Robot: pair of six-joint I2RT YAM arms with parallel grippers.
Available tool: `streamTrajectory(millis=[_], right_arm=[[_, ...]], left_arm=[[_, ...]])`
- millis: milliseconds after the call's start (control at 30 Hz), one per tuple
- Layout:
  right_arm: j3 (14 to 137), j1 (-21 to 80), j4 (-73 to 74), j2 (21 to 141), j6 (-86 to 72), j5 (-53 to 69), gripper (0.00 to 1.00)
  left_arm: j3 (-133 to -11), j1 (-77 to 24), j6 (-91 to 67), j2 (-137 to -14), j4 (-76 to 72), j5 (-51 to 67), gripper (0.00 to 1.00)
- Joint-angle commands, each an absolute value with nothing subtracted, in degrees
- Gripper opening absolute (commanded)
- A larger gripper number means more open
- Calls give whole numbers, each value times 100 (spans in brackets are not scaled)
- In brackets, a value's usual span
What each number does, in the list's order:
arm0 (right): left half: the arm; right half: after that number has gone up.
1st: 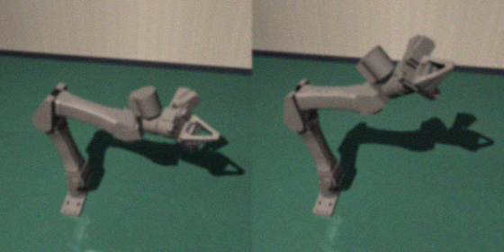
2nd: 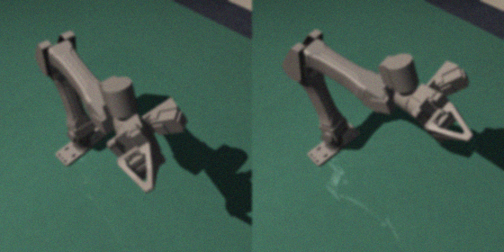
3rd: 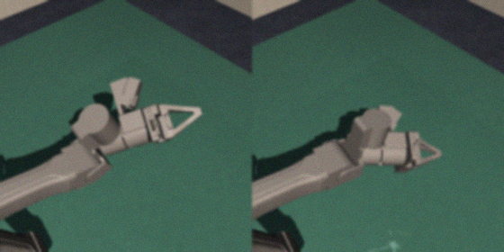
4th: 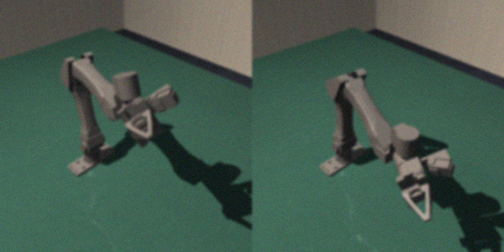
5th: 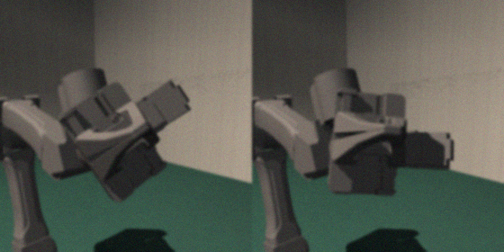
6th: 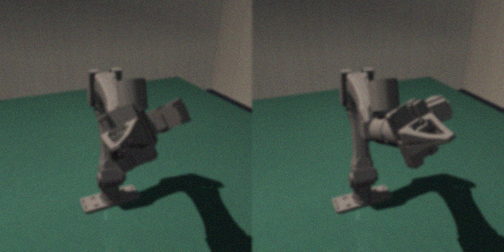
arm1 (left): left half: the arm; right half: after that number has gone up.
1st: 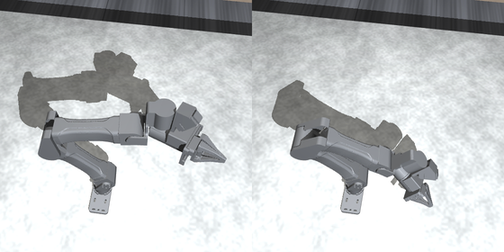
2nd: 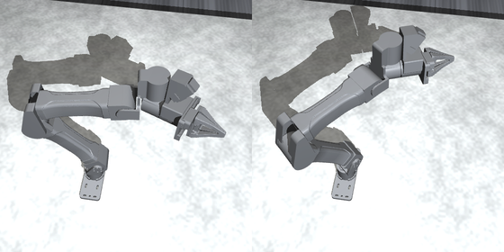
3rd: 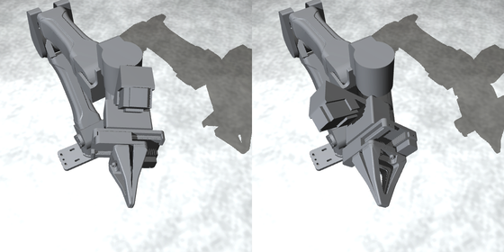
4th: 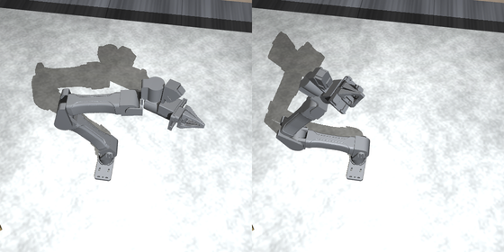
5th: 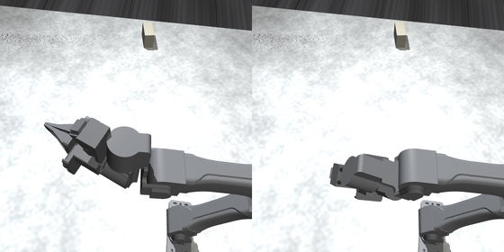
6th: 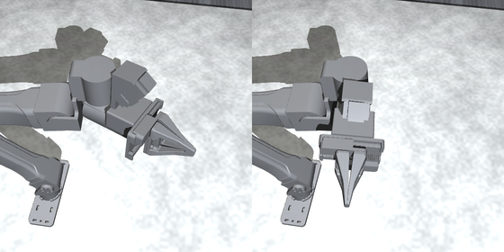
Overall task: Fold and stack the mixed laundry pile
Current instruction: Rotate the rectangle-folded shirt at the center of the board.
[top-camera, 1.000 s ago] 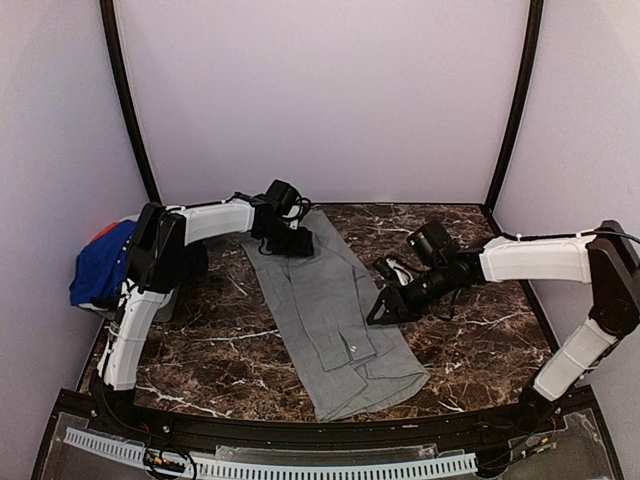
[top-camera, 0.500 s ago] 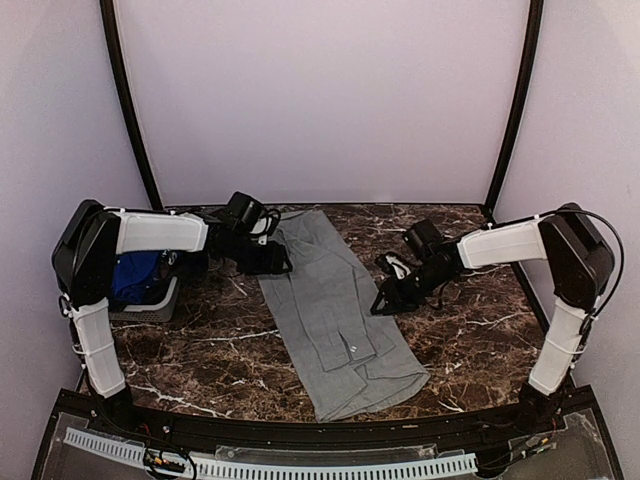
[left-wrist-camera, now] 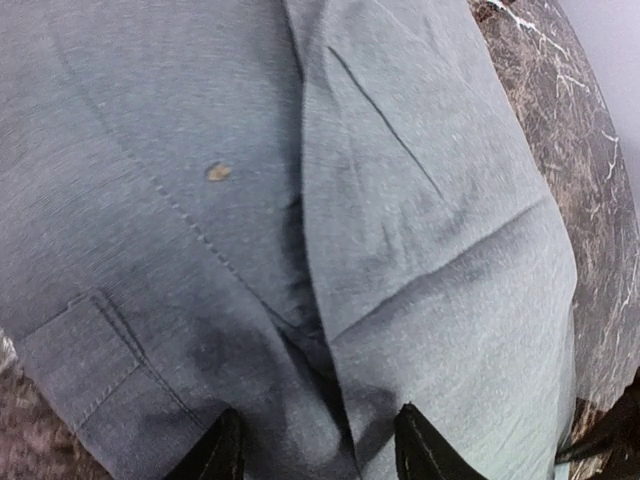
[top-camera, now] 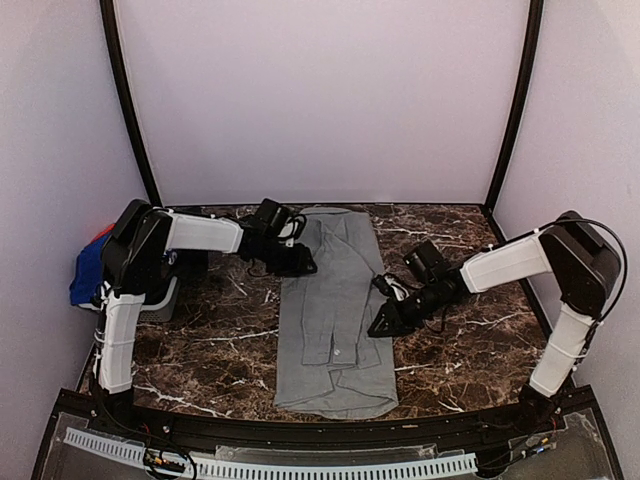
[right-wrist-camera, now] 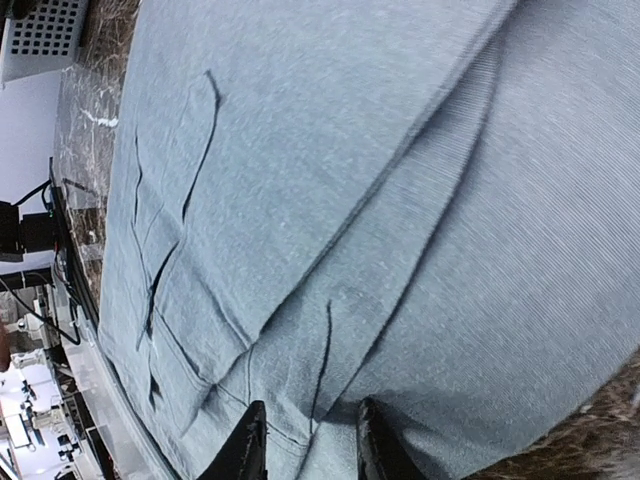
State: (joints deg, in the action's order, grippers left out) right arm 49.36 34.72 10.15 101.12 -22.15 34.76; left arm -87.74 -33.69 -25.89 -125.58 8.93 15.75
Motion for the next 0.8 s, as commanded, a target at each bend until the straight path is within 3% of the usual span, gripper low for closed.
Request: streamTrajectory(millis=[0, 233, 500, 767], right_arm=[[4880, 3613, 695, 10201, -2592, 3531, 28], [5903, 3449, 1561, 9890, -2248, 2908, 33], [6147, 2625, 2094, 9639, -1769, 2855, 37], [6845, 2639, 2110, 10705, -1790, 2822, 30]], left_arm=[[-9590, -3432, -2437, -13367, 1575, 1674, 51], [-10587, -3419, -2162, -13240, 2139, 1371, 60], [-9356, -3415, -1996, -11623, 1738, 919, 74], [-7891, -3453, -2323, -10966, 1261, 1191, 70]])
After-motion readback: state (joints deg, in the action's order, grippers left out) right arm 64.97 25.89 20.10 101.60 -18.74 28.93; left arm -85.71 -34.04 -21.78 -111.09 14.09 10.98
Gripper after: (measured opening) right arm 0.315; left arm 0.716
